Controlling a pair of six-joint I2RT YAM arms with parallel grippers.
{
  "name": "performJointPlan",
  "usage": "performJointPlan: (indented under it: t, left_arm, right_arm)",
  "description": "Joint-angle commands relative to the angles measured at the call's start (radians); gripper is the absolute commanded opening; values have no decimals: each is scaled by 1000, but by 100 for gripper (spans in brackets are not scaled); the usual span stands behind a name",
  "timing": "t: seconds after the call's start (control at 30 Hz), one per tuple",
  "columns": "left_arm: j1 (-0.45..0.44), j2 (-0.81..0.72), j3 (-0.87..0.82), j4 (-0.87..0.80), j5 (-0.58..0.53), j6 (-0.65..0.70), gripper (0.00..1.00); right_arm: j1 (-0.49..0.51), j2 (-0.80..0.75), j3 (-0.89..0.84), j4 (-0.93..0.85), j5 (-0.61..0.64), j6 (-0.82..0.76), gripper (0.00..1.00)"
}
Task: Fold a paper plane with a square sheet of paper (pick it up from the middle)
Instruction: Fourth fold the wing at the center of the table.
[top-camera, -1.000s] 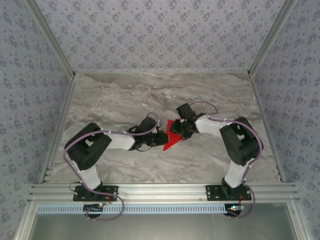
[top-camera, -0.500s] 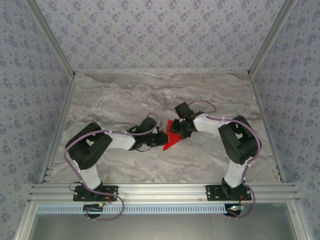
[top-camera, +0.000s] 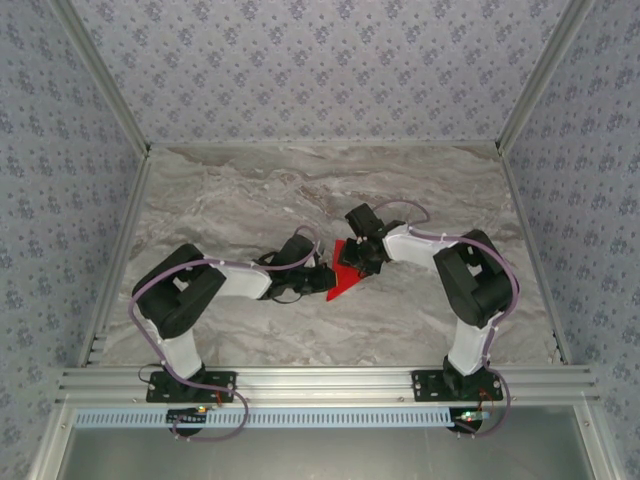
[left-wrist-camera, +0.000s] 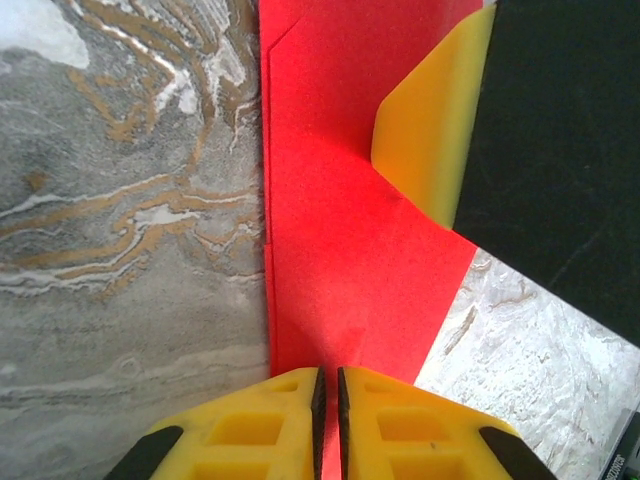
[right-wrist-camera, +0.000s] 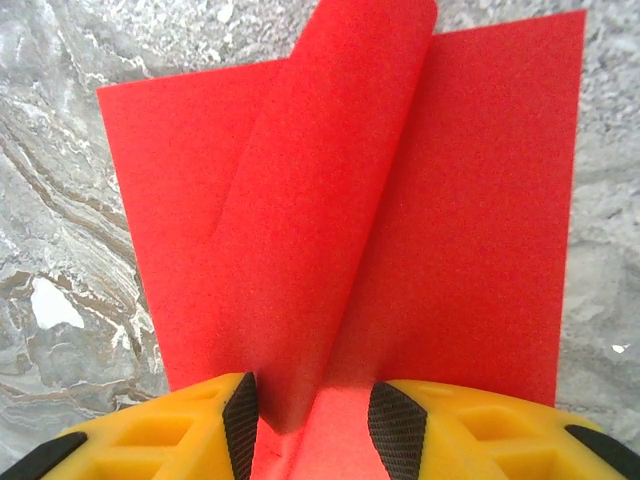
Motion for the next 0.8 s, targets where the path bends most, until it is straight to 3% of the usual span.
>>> performJointPlan:
  t: [0.0, 0.37, 0.77]
  left_arm:
    - [-5, 21, 21, -68, -18, 18, 15]
    - [-4, 5, 50, -93, -18, 38, 14]
    - [-4, -70, 12, 25, -14, 35, 14]
  right_arm:
    - [22, 221, -97, -147, 104, 10, 45]
    - [50, 272, -67, -186, 158, 41, 44]
    - [53, 289, -67, -180, 153, 62, 43]
